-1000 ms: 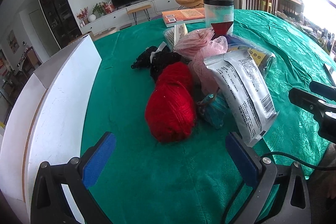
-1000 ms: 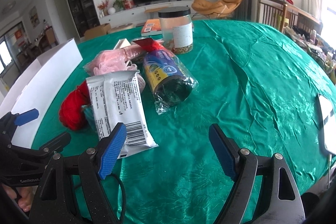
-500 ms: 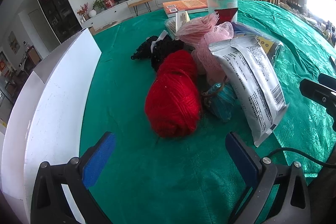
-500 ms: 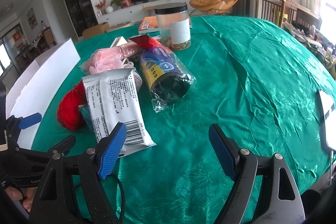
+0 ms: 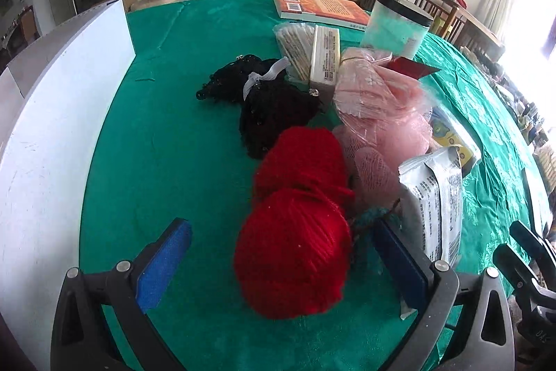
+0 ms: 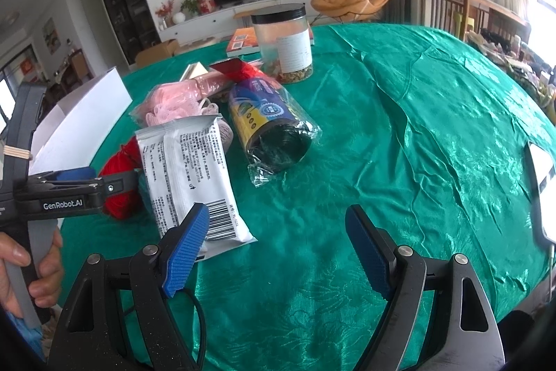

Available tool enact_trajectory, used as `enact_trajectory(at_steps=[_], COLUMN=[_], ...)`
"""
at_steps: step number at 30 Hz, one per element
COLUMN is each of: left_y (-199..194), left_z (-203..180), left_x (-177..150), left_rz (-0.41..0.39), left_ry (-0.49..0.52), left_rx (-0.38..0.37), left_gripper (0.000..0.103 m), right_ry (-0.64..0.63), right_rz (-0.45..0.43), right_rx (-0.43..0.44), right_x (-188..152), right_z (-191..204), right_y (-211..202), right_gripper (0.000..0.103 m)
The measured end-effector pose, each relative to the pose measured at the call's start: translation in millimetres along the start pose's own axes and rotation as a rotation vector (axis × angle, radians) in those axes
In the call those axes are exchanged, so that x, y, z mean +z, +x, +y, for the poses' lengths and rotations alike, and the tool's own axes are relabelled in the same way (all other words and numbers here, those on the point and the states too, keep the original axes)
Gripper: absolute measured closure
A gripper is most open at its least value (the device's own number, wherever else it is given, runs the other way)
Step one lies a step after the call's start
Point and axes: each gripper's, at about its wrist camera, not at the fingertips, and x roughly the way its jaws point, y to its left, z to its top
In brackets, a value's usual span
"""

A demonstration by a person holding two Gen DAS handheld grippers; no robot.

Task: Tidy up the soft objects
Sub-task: 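Close the right tool on the blue garbage-bag roll while the left tool grasps the red yarn ball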

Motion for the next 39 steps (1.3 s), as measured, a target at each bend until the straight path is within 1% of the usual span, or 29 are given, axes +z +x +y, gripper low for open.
enact_trajectory(at_steps=[3, 4, 6, 8, 10, 13, 16, 17, 18, 20, 21, 22, 23, 25, 26, 28, 31, 32, 34, 35, 36, 38, 39], left_y=[8.0, 11.0, 16.3, 20.0, 21.0, 23.4, 26.8, 28.8, 29.6, 29.6, 28.1, 25.3, 21.7, 15.1, 11.4, 4.2, -7.9, -11.1, -11.2, -9.9, -5.7, 2.0, 5.4], left_z=[18.5, 23.6, 29.6, 27.5, 21.9, 15.8, 8.0, 5.5, 2.9, -0.7, -3.0, -4.5, -5.1, -3.2, -1.2, 3.3, 17.8, 21.9, 27.7, 29.1, 30.5, 29.9, 29.5], left_x=[9.4, 10.5, 9.8, 7.7, 7.1, 9.1, 9.1, 10.1, 11.0, 14.0, 14.7, 15.1, 15.9, 18.8, 20.6, 22.7, 25.0, 25.7, 28.3, 28.8, 29.7, 28.0, 27.3], left_rz=[0.009, 0.017, 0.04, 0.049, 0.046, 0.053, 0.078, 0.088, 0.096, 0.101, 0.103, 0.097, 0.084, 0.075, 0.073, 0.051, 0.014, 0.01, 0.015, 0.019, 0.026, 0.039, 0.044], left_ry=[-0.084, -0.101, -0.118, -0.088, -0.056, -0.029, 0.025, 0.043, 0.063, 0.101, 0.12, 0.132, 0.137, 0.123, 0.106, 0.082, 0.04, 0.035, 0.047, 0.051, 0.055, 0.064, 0.067], left_rx=[0.035, 0.026, -0.021, -0.032, -0.025, -0.005, 0.012, 0.016, 0.025, 0.05, 0.062, 0.072, 0.065, -0.003, -0.014, 0.017, 0.056, 0.072, 0.11, 0.126, 0.143, 0.161, 0.172], left_gripper=[0.0, 0.0, 0.0, 0.0, 0.0, 0.0, 0.0, 0.0, 0.0, 0.0, 0.0, 0.005, 0.013, 0.059, 0.06, 0.062, 0.062, 0.062, 0.062, 0.062, 0.061, 0.058, 0.05], right_ry=[0.011, 0.015, 0.028, 0.063, 0.081, -0.01, -0.08, -0.102, -0.127, -0.171, -0.18, -0.183, -0.188, -0.198, -0.204, -0.196, -0.073, -0.012, 0.105, 0.137, 0.141, 0.109, 0.086], right_rz=[-0.001, -0.001, -0.002, -0.006, 0.002, 0.051, 0.125, 0.175, 0.239, 0.364, 0.406, 0.429, 0.43, 0.439, 0.439, 0.419, 0.383, 0.377, 0.368, 0.358, 0.344, 0.302, 0.277], right_rx=[0.001, 0.003, 0.012, 0.054, 0.106, 0.061, 0.066, 0.081, 0.096, 0.11, 0.115, 0.111, 0.104, 0.1, 0.08, 0.02, -0.083, -0.099, -0.067, -0.049, -0.046, -0.05, -0.051], right_x=[0.2, 0.1, 0.4, 3.7, 16.6, 56.7, 98.1, 107.3, 113.4, 114.9, 113.0, 110.6, 109.5, 104.7, 102.0, 100.1, 109.9, 115.3, 127.6, 135.3, 144.1, 166.9, 178.7], right_z=[-1.8, -2.9, -5.1, -11.9, -18.6, -14.6, -4.6, 0.1, 6.5, 18.4, 21.6, 22.2, 20.5, 14.3, 7.8, -14.5, -71.6, -92.1, -122.7, -129.3, -130.3, -123.9, -119.0], right_y=[0.5, 0.5, 0.3, -0.4, 8.3, 38.1, 75.9, 91.0, 107.2, 136.0, 145.3, 149.5, 148.4, 139.7, 133.8, 122.4, 117.7, 119.4, 125.7, 130.4, 136.1, 147.6, 154.3], right_gripper=[0.02, 0.02, 0.02, 0.02, 0.02, 0.02, 0.02, 0.02, 0.022, 0.023, 0.028, 0.04, 0.041, 0.043, 0.043, 0.043, 0.043, 0.043, 0.043, 0.043, 0.043, 0.043, 0.043])
